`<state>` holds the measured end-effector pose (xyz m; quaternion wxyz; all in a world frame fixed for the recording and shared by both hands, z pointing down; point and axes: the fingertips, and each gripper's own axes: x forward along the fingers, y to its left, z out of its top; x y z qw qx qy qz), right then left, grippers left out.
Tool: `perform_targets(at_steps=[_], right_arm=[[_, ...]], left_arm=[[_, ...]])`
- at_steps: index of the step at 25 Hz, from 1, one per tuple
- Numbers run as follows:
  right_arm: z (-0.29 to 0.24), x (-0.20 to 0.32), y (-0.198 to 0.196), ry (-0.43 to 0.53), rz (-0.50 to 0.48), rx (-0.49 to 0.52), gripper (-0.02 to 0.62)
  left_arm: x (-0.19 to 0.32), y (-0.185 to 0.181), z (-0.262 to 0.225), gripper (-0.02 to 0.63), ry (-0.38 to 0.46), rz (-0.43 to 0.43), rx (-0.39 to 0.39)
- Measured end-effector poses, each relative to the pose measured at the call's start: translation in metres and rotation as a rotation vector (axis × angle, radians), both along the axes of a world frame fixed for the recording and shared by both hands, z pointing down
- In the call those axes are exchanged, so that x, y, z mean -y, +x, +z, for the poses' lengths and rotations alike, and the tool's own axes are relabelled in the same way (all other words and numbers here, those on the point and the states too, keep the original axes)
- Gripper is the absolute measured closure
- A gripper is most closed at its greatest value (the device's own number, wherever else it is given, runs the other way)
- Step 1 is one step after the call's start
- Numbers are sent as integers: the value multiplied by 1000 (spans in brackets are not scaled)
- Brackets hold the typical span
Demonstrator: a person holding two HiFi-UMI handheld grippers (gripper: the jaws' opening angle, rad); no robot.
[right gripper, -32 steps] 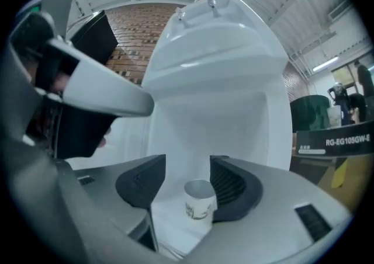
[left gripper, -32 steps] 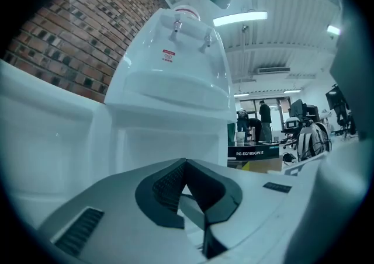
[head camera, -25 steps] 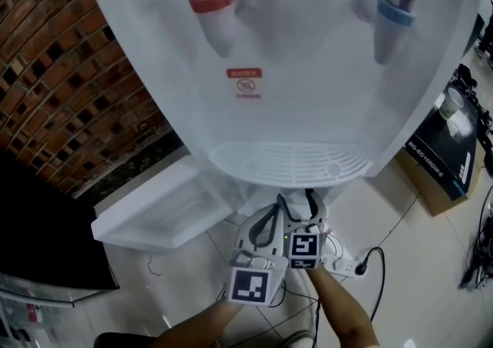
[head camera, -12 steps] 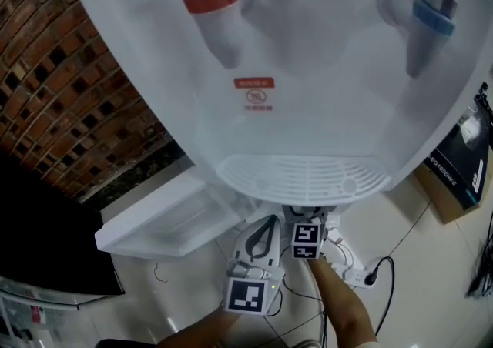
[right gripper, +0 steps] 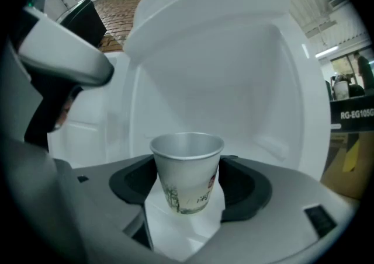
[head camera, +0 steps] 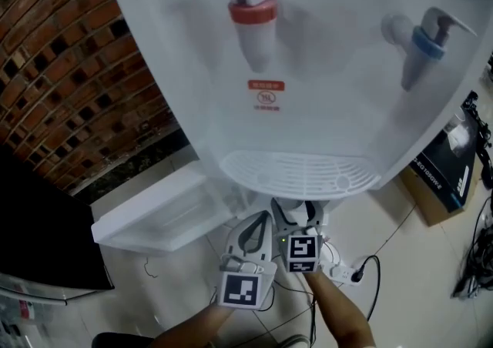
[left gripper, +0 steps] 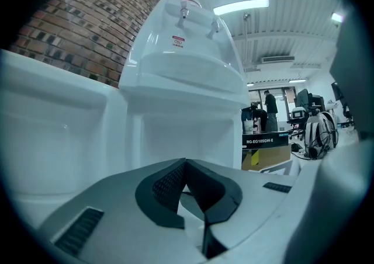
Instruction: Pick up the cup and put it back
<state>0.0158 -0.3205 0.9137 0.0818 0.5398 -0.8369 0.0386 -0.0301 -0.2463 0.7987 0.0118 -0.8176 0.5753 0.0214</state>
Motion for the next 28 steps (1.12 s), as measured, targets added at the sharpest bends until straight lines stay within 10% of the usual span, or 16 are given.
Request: perform_targets(at_steps=[28], right_arm=[[-355, -153, 16, 34, -55, -80, 256]], left_arm=[[-71, 4, -263, 604, 44, 110, 50]])
